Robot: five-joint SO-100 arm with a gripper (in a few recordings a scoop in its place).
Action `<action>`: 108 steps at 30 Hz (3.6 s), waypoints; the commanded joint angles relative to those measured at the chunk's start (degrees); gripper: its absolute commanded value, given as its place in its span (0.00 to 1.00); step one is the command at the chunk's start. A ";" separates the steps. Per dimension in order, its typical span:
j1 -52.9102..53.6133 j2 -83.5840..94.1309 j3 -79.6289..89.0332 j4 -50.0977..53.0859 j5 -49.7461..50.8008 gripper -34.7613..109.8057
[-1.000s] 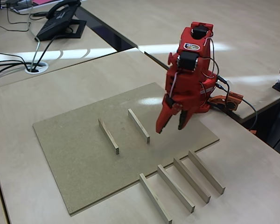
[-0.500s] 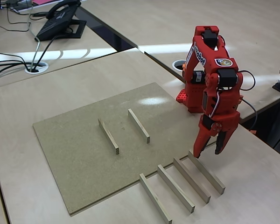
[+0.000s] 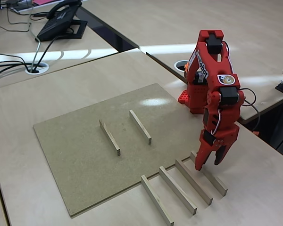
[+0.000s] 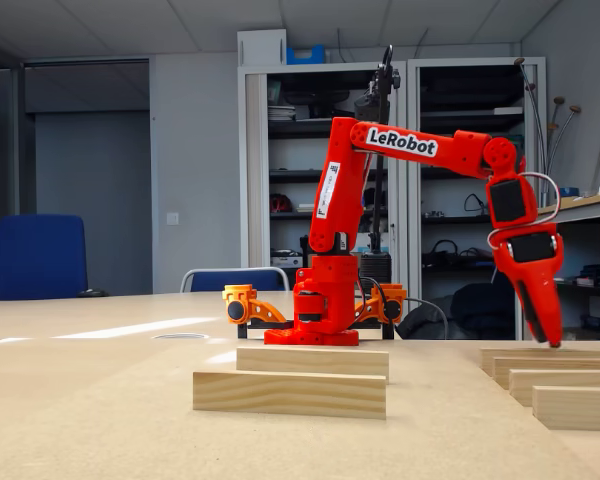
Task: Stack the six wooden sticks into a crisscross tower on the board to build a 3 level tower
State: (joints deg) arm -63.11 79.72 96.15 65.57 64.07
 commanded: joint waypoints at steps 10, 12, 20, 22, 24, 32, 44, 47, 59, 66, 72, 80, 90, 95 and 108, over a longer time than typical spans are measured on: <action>0.88 -2.72 0.26 -4.04 -1.05 0.42; 0.88 -3.43 0.18 -4.83 -0.97 0.41; 1.76 -5.80 -2.02 -6.68 -1.05 0.24; 2.11 -5.45 -2.72 -6.33 -1.23 0.24; 2.37 -4.92 -4.75 -3.96 -1.32 0.24; 5.63 -1.05 -17.23 11.69 6.24 0.24; 21.80 9.05 -23.64 37.35 39.55 0.24; 28.39 11.25 -21.27 37.79 38.06 0.24; 47.55 13.62 -11.34 23.12 28.48 0.24; 53.79 15.29 -5.36 18.28 25.66 0.24; 59.06 15.21 0.62 11.16 21.80 0.24; 61.08 14.50 2.37 8.61 21.62 0.24; 64.07 13.10 3.52 7.29 20.04 0.24; 65.65 11.34 3.87 5.71 19.07 0.24; 68.03 6.50 2.11 3.87 15.03 0.24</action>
State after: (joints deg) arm 4.66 85.87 99.67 69.52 79.45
